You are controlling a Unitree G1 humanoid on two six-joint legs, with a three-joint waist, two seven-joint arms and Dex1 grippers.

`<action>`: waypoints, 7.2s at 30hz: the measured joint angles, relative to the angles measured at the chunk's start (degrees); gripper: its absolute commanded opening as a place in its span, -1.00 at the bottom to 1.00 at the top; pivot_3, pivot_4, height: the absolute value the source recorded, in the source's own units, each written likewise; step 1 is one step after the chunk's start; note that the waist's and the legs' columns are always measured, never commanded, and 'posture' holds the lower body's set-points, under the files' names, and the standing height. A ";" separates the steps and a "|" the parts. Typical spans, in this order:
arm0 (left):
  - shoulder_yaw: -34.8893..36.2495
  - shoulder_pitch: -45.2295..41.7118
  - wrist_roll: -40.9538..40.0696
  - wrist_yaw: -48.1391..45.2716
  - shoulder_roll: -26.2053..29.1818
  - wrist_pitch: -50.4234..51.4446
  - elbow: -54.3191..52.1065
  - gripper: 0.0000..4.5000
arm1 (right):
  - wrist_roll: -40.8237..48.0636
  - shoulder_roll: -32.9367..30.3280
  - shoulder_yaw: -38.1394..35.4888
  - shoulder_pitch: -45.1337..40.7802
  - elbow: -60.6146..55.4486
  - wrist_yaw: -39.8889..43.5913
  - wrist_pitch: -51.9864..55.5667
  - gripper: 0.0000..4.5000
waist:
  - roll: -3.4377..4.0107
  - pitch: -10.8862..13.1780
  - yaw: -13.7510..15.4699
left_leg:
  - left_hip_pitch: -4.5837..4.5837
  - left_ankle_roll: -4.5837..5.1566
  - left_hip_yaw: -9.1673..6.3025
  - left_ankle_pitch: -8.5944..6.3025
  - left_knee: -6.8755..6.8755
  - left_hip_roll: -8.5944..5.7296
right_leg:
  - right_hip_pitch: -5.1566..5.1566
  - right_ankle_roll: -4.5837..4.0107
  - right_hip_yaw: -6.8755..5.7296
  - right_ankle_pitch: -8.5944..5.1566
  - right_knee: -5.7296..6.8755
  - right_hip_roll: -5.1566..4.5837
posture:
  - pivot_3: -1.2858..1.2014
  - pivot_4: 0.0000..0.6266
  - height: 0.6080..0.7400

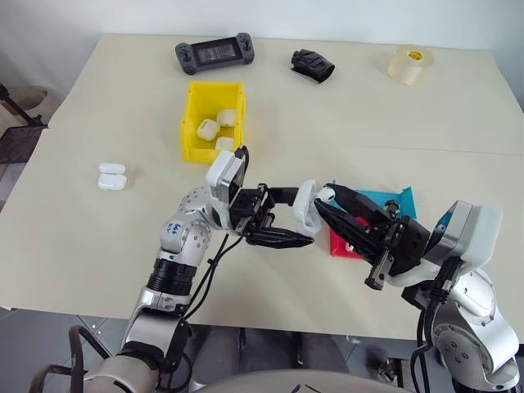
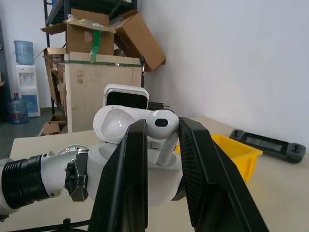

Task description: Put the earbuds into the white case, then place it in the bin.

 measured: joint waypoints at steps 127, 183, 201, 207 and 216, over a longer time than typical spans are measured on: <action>-2.00 13.21 2.99 5.90 2.35 -15.04 -6.54 0.24 | -48.18 -29.49 23.03 -53.20 70.47 46.57 0.85 0.17 | 0.35 0.14 -0.07 | -0.35 0.10 -0.01 0.06 0.06 -0.11 | -0.27 0.08 -0.10 0.04 -0.13 -0.16 | 0.03 -0.52 1.00; 0.25 2.46 2.02 5.80 -0.60 -12.00 2.30 0.24 | 36.41 9.68 -27.21 -16.49 0.94 -11.01 45.22 -0.78 | 0.35 0.14 -0.06 | -0.57 0.08 -0.22 0.17 0.19 -0.16 | -0.43 0.12 -0.16 0.08 0.48 -0.12 | 0.03 -0.52 1.00; 0.30 0.56 2.10 5.29 -1.69 -11.52 4.35 0.24 | 39.11 4.46 -11.60 -5.83 -3.40 -16.91 32.90 -0.78 | 0.34 0.13 -0.09 | -0.53 0.13 -0.22 0.20 0.16 -0.19 | -0.38 0.13 -0.09 0.09 0.45 -0.10 | 0.03 -0.52 1.00; 0.41 0.57 2.14 5.23 -1.65 -11.53 4.35 0.24 | 37.49 2.89 -9.43 -4.11 -3.40 -15.78 30.19 -0.78 | 0.34 0.14 -0.06 | -0.52 0.13 -0.22 0.20 0.17 -0.19 | -0.37 0.13 -0.09 0.09 0.44 -0.10 | 0.03 -0.52 1.00; -0.20 1.21 2.33 5.14 -1.61 -11.51 4.19 0.24 | 36.22 -0.14 -8.35 -2.31 -3.00 -13.66 27.43 -0.78 | 0.34 0.14 -0.03 | -0.52 0.13 -0.22 0.20 0.17 -0.19 | -0.36 0.13 -0.10 0.09 0.42 -0.10 | 0.03 -0.52 1.00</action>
